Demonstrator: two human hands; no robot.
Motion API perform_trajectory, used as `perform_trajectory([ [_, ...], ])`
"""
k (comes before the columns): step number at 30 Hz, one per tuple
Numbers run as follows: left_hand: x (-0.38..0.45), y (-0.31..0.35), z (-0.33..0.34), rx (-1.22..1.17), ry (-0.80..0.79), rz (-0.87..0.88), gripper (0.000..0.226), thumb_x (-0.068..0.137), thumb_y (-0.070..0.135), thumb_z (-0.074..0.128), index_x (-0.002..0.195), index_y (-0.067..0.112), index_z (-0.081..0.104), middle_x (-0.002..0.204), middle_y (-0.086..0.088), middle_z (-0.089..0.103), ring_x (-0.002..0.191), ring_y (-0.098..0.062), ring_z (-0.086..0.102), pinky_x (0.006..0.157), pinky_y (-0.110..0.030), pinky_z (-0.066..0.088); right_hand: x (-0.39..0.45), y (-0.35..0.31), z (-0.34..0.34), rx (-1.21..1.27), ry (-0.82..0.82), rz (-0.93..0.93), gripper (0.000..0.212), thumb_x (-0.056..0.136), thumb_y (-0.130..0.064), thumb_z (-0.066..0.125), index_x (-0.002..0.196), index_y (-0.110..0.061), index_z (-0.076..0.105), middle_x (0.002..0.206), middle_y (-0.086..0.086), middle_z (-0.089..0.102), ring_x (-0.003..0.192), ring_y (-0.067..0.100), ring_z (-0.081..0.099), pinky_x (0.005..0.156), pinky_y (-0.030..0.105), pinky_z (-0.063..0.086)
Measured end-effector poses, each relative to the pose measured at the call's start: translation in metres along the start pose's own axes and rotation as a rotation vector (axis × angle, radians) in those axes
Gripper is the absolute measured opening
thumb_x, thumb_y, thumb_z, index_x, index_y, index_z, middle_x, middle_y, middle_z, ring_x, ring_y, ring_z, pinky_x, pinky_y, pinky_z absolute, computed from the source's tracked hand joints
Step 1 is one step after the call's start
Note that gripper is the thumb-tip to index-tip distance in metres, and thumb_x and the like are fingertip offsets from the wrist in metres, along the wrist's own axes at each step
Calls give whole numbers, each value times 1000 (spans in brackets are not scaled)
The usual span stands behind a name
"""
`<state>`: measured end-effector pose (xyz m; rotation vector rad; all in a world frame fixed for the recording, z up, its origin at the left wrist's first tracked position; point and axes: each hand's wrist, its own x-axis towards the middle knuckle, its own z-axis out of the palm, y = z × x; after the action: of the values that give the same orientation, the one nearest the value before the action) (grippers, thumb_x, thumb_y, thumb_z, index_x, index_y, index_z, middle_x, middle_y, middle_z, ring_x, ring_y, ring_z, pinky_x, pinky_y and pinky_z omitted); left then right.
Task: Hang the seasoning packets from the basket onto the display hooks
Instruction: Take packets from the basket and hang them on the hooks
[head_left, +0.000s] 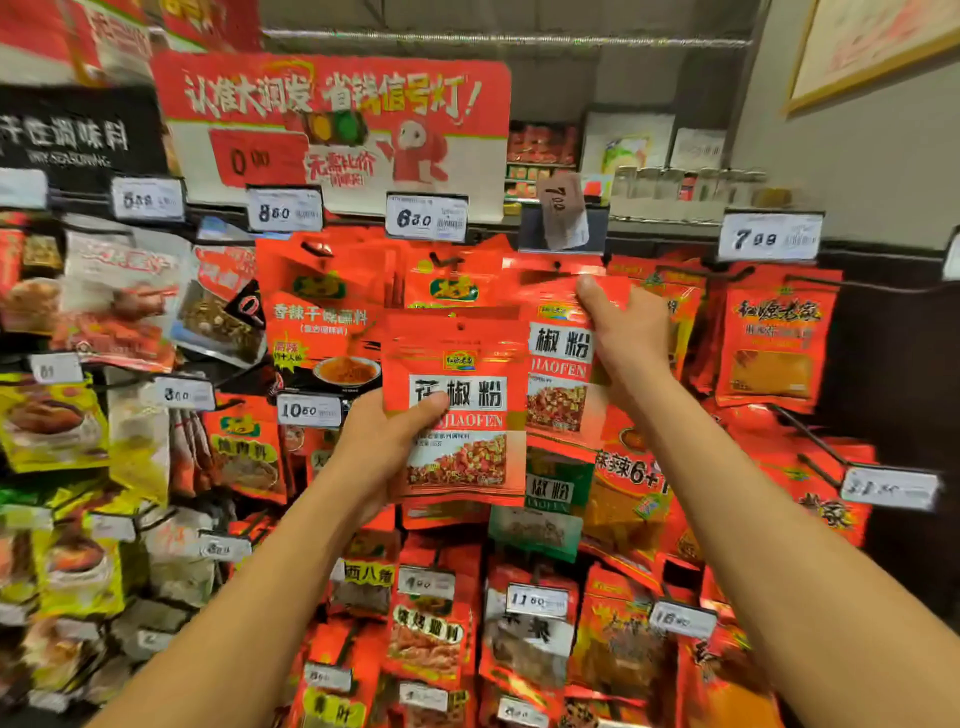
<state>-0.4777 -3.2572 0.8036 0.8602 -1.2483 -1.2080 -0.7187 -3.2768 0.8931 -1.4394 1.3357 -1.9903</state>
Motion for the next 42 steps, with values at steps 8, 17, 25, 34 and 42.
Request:
perform_trajectory([
  [8,20,19,4,36,-22,30,15,89,23,77,101,16,72,93,-9,80,82,-29,78,61,-37,62,28,-2,15,-99,70,37,33,83,-31,69,51,-38,65,54,-11,67,50,8,66,48,25,48],
  [17,31,33,20,5,-30,43,17,89,15,76,103,8,72,94,-13,79,82,-30,78,65,-39,63,55,6,23,-492,80,124,35,91,-50,68,76,-20,60,80,-2,66,70,16,61,56,30,40],
  [25,42,31,42,-79,-55,43,27,84,13,80,108,7,71,95,-11,79,84,-29,78,64,-33,62,2,11,-6,-138,-41,-26,33,94,-50,64,108,-21,60,95,-2,65,74,10,59,65,28,47],
  [34,45,28,41,-13,52,104,29,91,45,69,102,18,73,91,-1,80,81,-20,78,60,-29,61,1,-6,15,127,-154,205,21,87,-29,80,92,-14,67,84,8,79,75,30,77,66,42,63],
  [42,44,30,-5,76,237,118,27,101,39,59,93,16,70,80,1,79,71,-19,77,55,-31,59,19,-17,11,-18,19,193,20,88,-27,74,72,-20,66,74,7,76,67,26,76,74,59,61],
])
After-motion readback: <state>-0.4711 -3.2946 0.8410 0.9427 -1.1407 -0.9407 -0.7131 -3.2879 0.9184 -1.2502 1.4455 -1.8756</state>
